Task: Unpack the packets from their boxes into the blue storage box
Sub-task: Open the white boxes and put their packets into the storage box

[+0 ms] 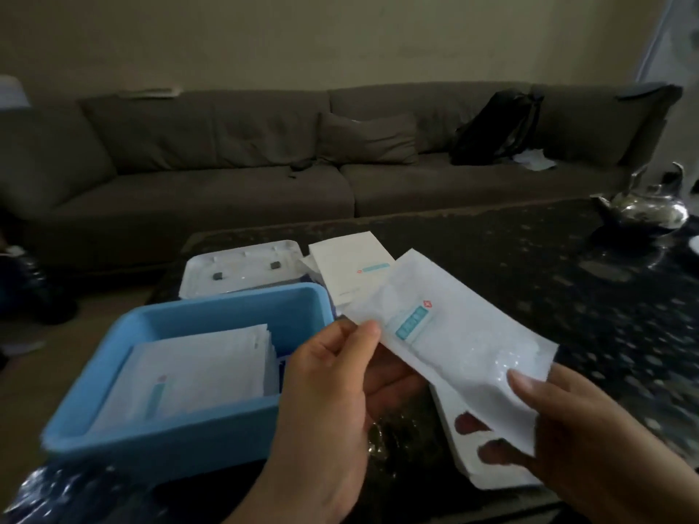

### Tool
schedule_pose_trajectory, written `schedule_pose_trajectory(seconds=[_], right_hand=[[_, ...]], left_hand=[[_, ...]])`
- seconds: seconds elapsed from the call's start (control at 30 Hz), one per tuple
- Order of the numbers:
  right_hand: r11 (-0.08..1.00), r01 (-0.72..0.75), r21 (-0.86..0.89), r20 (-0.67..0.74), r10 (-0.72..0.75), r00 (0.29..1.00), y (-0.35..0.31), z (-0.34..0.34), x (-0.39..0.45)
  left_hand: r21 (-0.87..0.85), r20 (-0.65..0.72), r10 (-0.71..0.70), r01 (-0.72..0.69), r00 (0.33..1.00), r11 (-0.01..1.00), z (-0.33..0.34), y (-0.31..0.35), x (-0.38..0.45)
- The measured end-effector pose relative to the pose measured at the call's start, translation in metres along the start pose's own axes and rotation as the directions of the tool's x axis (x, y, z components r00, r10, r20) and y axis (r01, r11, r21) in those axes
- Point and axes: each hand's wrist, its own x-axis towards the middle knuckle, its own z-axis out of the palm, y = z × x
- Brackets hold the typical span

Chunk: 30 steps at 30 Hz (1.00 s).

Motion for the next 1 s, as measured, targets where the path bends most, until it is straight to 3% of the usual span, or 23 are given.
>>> schedule_pose_trajectory(seconds=[0.13,0.23,0.33,0.6,0.73,0.9,1.0], right_hand=[[0.984,0.161,-0.081,-0.049,-0.166,0.985,-0.021,0.029,0.009],[0.951,0.222,-0.214,0.006,-0.226,0.974,-0.034,0.051,0.018],[0.924,0.238,-0.299,0.083,-0.223,0.971,-0.042,0.072,0.033],[0.947,0.14,-0.289,0.265,-0.061,0.962,-0.036,0.12,0.076],[0.896,0.119,-0.429,0.276,0.005,0.961,-0.027,0.142,0.095],[0.792,0.105,-0.602,0.257,0.067,0.964,-0.014,0.158,0.107],[0.737,0.083,-0.671,0.196,0.068,0.978,-0.008,0.16,0.114]], left_hand=[[-0.034,0.006,0.108,-0.107,0.994,0.994,-0.022,0.025,-0.006],[0.131,0.12,0.145,-0.161,0.982,0.978,-0.05,0.05,-0.003],[0.216,0.093,0.218,-0.234,0.971,0.948,-0.081,0.068,0.003],[0.053,-0.076,0.215,-0.211,0.974,0.976,-0.138,0.103,0.006],[0.222,-0.092,0.279,-0.253,0.956,0.942,-0.165,0.116,0.006],[0.406,-0.279,0.331,-0.201,0.901,0.891,-0.201,0.12,0.019],[0.59,-0.308,0.424,-0.179,0.852,0.787,-0.205,0.113,0.03]])
